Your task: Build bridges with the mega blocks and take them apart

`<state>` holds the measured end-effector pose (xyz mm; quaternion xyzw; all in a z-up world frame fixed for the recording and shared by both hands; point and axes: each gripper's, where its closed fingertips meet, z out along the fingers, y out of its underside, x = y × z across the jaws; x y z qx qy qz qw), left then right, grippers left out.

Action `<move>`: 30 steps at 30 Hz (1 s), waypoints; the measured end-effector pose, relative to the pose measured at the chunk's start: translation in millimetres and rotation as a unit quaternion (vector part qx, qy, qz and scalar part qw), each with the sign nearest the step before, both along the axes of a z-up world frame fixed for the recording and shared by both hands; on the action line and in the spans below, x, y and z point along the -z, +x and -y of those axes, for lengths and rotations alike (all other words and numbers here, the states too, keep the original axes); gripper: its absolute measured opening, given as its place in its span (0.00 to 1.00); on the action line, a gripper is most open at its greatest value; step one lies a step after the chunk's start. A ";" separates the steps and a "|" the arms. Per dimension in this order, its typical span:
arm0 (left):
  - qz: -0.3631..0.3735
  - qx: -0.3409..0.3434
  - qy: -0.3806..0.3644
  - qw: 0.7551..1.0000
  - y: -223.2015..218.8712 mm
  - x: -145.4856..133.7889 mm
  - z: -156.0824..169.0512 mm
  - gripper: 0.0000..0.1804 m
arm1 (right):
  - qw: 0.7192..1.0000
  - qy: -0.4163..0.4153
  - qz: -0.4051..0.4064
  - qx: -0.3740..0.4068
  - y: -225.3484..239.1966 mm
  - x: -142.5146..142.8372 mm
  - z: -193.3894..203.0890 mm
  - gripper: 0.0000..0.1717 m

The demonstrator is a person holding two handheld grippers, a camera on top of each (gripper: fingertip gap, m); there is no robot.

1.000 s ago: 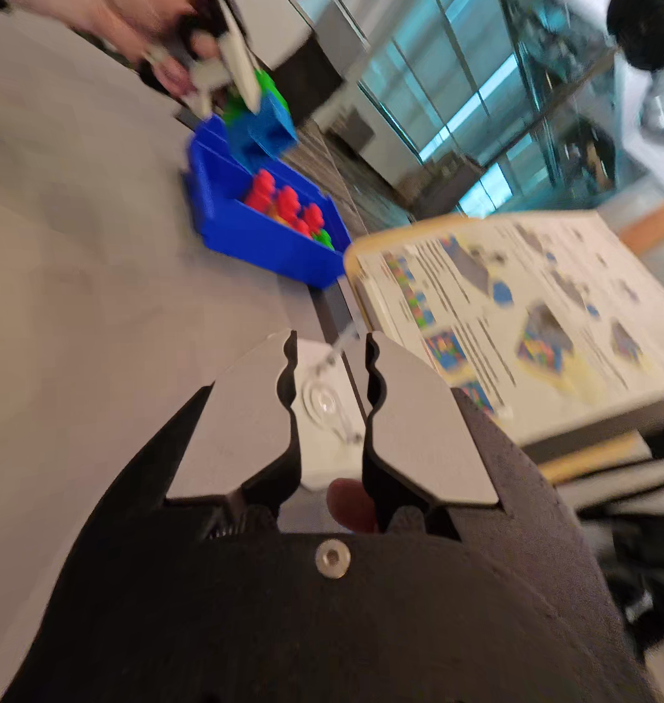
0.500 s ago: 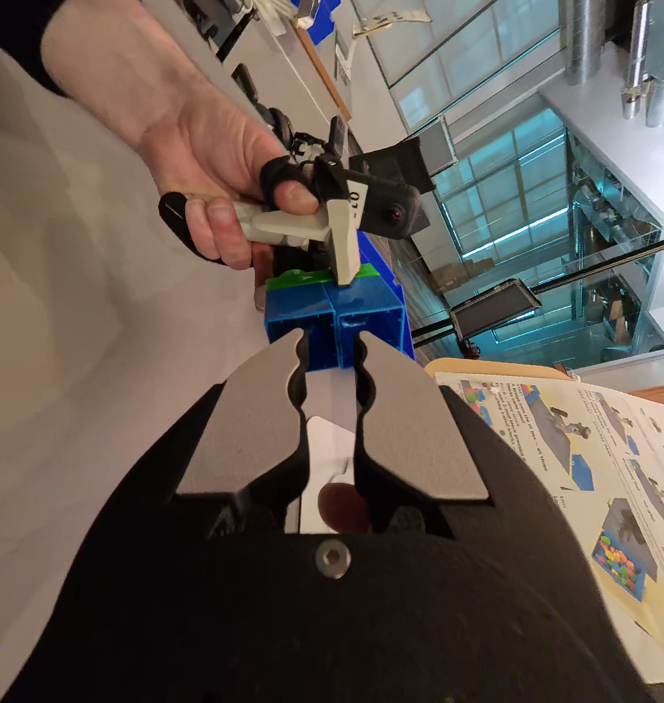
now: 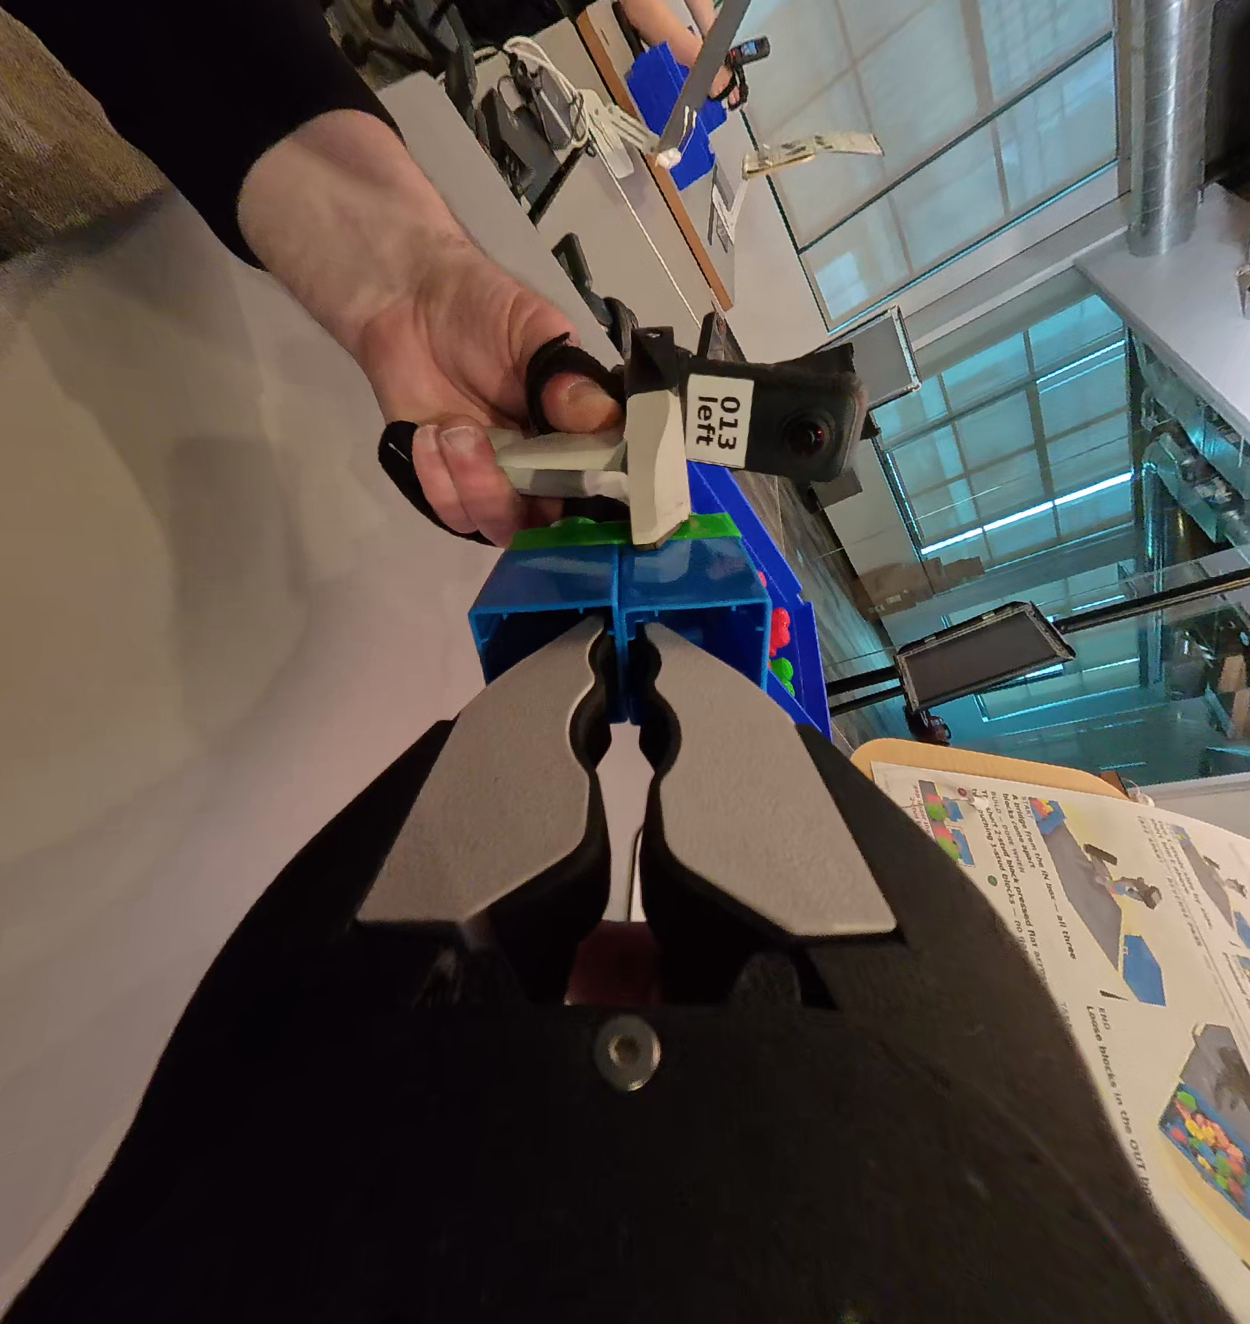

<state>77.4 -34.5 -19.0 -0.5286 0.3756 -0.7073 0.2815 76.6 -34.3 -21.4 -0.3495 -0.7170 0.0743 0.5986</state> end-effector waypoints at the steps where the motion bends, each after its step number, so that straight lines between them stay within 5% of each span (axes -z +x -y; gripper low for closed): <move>1: -0.004 0.000 0.006 1.000 1.1 0.3 2.5 0.20 | 1.000 0.001 -0.001 0.000 1.6 -0.3 3.2 0.02; 4: -0.005 -0.002 0.007 1.000 0.0 2.7 4.8 0.20 | 1.000 0.003 0.005 0.012 8.8 0.1 12.0 0.02; 7: 0.040 -0.096 -0.050 0.993 -55.1 4.4 -41.0 0.20 | 0.996 -0.022 -0.058 0.059 55.6 -34.2 1.8 0.02; 12: 0.001 -0.099 -0.023 0.995 -59.3 18.8 -31.7 0.20 | 0.979 -0.031 -0.051 0.195 145.3 -34.8 -50.7 0.02; 18: -0.011 -0.081 -0.009 0.997 -47.3 23.7 -27.1 0.20 | 0.891 -0.075 -0.084 0.440 274.5 -20.6 -155.4 0.02; 22: -0.022 -0.076 -0.017 0.997 -44.6 32.5 -26.1 0.20 | 0.823 -0.148 -0.065 0.545 340.7 19.1 -200.4 0.02; 25: -0.024 -0.078 -0.033 0.996 -42.1 38.7 -30.6 0.20 | 0.755 -0.236 -0.035 0.611 370.1 59.5 -217.0 0.34; 26: -0.023 -0.080 -0.039 0.996 -41.6 39.9 -32.5 0.20 | 0.737 -0.243 -0.026 0.630 376.8 66.6 -219.1 0.36; 30: -0.015 -0.089 -0.060 0.994 -41.4 42.4 -41.4 0.20 | 0.758 -0.193 -0.019 0.622 359.1 53.8 -212.5 0.34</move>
